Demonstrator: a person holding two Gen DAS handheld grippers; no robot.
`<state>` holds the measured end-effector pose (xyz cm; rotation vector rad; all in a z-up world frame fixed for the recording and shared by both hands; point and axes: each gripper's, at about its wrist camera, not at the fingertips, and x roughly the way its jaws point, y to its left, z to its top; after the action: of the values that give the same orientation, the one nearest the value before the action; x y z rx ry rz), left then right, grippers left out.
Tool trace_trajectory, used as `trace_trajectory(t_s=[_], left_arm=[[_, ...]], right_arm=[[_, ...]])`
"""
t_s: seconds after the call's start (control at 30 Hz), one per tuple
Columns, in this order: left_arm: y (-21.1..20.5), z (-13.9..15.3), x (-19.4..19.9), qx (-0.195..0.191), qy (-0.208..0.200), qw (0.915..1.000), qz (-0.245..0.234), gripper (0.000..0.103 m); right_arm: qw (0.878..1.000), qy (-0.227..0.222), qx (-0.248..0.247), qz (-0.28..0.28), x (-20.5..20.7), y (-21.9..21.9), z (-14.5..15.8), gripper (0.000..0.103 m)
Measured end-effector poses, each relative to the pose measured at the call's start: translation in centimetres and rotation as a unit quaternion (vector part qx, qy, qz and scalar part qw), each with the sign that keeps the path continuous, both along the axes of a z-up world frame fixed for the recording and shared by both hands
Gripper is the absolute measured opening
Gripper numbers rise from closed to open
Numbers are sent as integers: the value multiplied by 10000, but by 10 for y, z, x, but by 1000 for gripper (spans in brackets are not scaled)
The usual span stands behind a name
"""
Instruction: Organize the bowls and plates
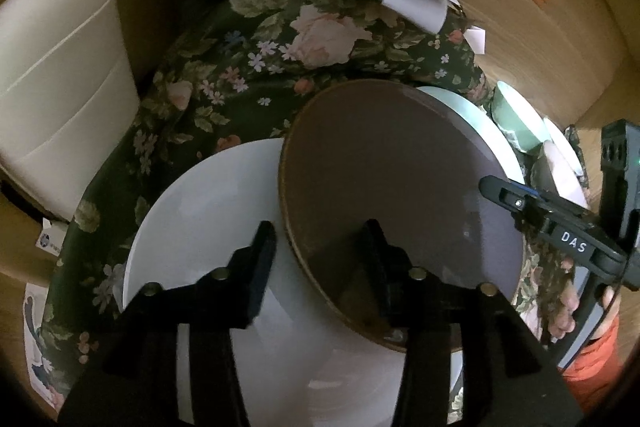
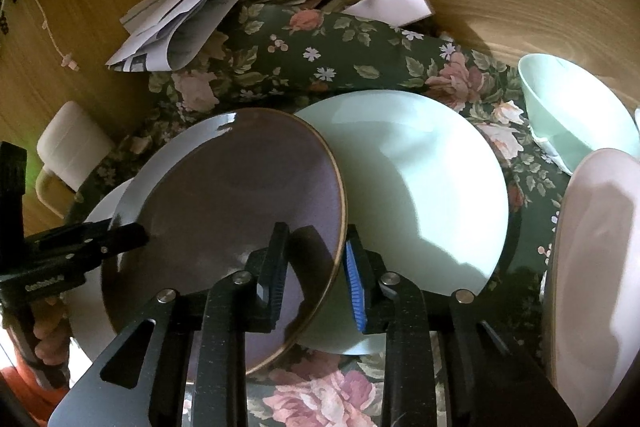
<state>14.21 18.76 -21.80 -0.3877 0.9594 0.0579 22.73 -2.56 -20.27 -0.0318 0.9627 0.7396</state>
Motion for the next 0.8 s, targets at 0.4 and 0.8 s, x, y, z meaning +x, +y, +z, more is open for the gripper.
trace_trajectory(t_s=[0.4, 0.8], left_arm=[[-12, 6, 1, 55, -5, 9999, -111, 45], [-22, 16, -11, 129, -168, 9998, -13, 46]], right_arm=[[10000, 54, 50, 37, 0, -1, 3, 24], [9998, -116, 179, 21, -18, -19, 8, 24]])
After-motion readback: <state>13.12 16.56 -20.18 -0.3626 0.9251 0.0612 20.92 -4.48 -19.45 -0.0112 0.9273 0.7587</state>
